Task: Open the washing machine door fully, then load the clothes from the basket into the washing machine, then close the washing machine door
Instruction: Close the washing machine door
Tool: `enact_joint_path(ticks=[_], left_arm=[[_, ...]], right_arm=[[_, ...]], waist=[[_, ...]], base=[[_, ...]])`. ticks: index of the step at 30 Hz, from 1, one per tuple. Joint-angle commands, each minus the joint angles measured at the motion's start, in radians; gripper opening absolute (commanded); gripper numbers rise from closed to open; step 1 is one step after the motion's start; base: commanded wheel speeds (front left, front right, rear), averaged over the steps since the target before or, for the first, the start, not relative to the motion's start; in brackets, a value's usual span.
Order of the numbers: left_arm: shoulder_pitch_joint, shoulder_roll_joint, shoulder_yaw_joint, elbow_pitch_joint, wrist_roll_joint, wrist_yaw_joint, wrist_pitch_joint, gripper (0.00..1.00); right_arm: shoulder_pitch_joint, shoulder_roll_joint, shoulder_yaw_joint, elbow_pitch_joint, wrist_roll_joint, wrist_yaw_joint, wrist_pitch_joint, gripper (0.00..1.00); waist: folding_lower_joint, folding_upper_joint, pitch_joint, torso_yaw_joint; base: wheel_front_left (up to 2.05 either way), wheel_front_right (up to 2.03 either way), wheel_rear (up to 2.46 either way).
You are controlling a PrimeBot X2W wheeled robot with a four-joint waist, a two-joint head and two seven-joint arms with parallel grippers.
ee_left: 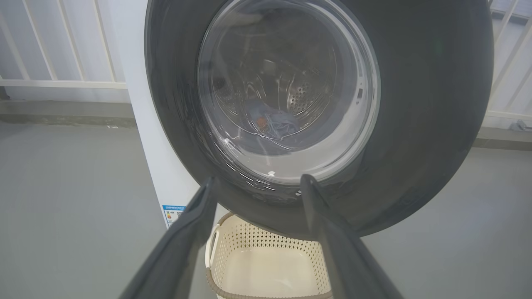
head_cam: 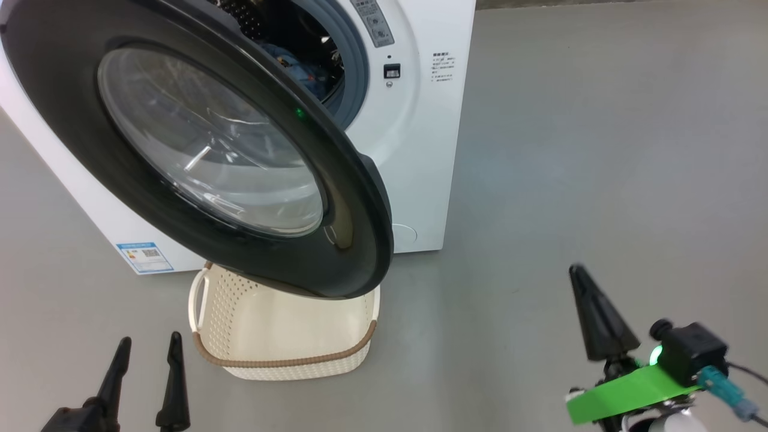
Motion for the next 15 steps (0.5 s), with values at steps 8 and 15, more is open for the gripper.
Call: enact_joint_path(ticks=[8, 15], left_arm=[[-0.018, 0.017, 0.025, -0.019, -0.013, -0.002, -0.006, 1.00], [-0.044, 0.017, 0.006, -0.020, -0.021, -0.002, -0.006, 1.00]], right_arm=[[-0.106, -0.014, 0.153, -0.298, 0.080, 0.002, -0.013, 0.00], [-0.196, -0.109, 0.394, -0.484, 0.164, 0.002, -0.013, 0.00]], waist=[[0.0000, -0.0001, 0.007, 0.005], [0.0000, -0.0001, 0.027, 0.031]], base=[[0.00, 0.00, 0.00], [0.00, 0.00, 0.00]])
